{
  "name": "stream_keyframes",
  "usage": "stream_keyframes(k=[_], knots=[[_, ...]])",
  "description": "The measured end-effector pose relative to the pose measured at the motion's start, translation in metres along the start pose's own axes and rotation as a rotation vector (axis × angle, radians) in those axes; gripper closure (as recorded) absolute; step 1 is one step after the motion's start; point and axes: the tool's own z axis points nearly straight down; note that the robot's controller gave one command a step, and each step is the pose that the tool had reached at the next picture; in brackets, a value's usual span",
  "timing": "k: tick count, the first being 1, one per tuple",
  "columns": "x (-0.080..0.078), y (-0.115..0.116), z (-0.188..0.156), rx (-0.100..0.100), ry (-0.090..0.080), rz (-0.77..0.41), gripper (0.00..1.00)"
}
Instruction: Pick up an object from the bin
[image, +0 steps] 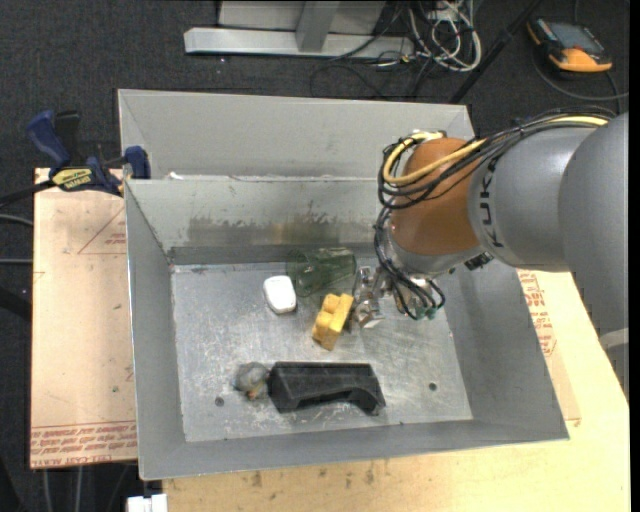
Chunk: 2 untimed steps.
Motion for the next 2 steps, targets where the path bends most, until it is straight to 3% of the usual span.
stream_keyframes(k=[1,2], knots=[[-0.0040,0.0002,-0.0006,0.001,-0.023,0.002,0.00],[-0.0041,0.0003,-0.0007,0.001,-0.023,0.002,0.00]])
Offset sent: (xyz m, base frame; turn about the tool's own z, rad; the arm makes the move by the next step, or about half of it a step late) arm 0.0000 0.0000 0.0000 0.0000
